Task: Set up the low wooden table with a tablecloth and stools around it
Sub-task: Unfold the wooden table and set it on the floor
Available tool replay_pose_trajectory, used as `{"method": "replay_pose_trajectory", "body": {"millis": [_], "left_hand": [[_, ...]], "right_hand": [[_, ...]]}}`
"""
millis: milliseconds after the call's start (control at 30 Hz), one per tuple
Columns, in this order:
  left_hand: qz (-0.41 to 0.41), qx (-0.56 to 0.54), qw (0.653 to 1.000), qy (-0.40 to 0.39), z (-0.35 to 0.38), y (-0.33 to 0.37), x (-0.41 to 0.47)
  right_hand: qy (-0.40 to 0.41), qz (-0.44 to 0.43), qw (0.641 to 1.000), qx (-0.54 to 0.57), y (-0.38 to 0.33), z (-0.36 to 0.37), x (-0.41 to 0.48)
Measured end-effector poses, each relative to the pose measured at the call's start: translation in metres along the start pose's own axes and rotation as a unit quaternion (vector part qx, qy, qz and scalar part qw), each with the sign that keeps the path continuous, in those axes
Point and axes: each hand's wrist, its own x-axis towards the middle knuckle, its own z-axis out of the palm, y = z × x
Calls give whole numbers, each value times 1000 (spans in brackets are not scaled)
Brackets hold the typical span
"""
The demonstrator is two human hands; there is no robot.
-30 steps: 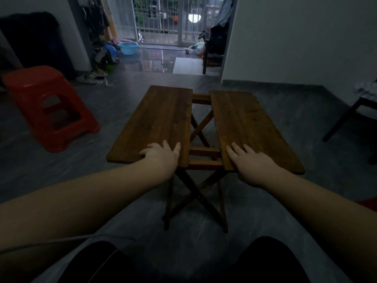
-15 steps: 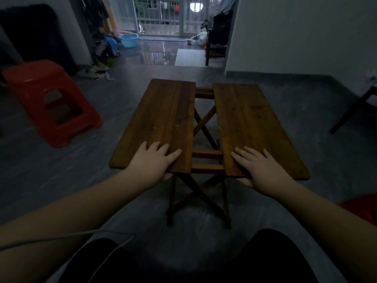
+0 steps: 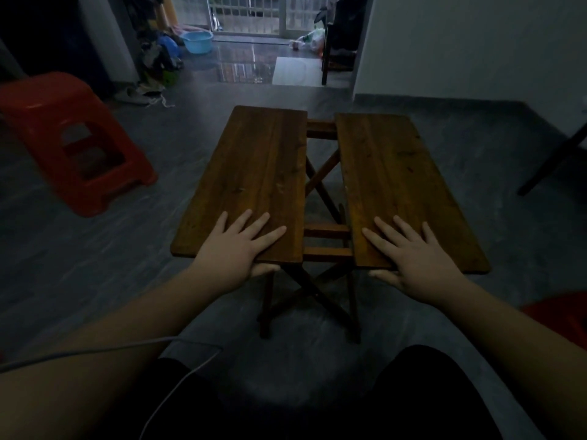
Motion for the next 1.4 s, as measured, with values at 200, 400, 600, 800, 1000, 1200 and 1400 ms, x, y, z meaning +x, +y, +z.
{"method": "replay_pose_trajectory", "body": {"millis": [200, 400, 600, 800, 1000, 1200, 1400], "left_hand": [[-12, -9, 1000, 7, 11, 18, 6], [-15, -10, 1000, 13, 16, 29, 6], [-15, -17, 1000, 14, 20, 47, 11], [-3, -31, 999, 9, 37, 61, 27], [26, -48, 999, -6, 70, 90, 44], [28, -40, 998, 32, 87, 92, 48], [25, -31, 998, 45, 91, 94, 52]], "right_hand": [[3, 6, 1000, -11, 1, 12, -1], [7, 0, 1000, -20, 3, 20, 2], [6, -5, 1000, -24, 4, 29, 4], [-16, -6, 1000, -14, 3, 42, 7], [-39, 1, 999, 6, -10, 78, 7], [-27, -2, 1000, -10, -5, 91, 10], [-3, -10, 1000, -3, -3, 98, 12]]}}
